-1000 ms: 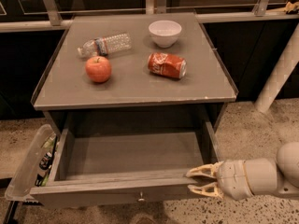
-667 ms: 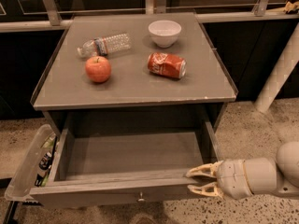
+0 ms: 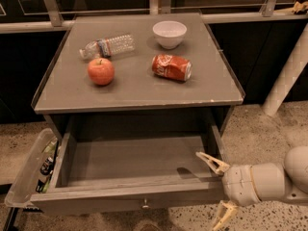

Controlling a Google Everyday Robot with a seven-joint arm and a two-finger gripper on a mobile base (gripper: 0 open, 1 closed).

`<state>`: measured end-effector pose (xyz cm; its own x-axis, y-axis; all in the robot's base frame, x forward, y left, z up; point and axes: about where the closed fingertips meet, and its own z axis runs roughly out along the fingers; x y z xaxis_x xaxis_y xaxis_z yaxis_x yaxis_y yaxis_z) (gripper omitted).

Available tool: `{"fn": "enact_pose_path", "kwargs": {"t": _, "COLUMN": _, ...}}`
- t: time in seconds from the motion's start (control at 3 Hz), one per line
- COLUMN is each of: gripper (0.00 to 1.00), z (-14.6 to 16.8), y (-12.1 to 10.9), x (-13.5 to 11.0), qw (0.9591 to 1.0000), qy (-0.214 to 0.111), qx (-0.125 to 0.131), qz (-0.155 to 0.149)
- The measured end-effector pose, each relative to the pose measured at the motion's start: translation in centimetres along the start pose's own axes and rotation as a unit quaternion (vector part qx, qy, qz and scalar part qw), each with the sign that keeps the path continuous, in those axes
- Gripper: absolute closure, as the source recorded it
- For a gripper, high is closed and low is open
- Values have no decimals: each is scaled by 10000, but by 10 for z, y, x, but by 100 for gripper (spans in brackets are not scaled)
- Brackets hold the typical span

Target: Open top drawer

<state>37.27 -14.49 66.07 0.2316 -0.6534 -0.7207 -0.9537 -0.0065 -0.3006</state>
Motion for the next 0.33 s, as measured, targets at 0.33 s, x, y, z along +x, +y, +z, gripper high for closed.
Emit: {"fn": "enact_pose_path", "kwargs": {"t": 0.33, "gripper": 0, "z": 0, "y": 0, "x": 0, "qw": 10000, "qy": 0, "qx": 0, "qz": 0}}
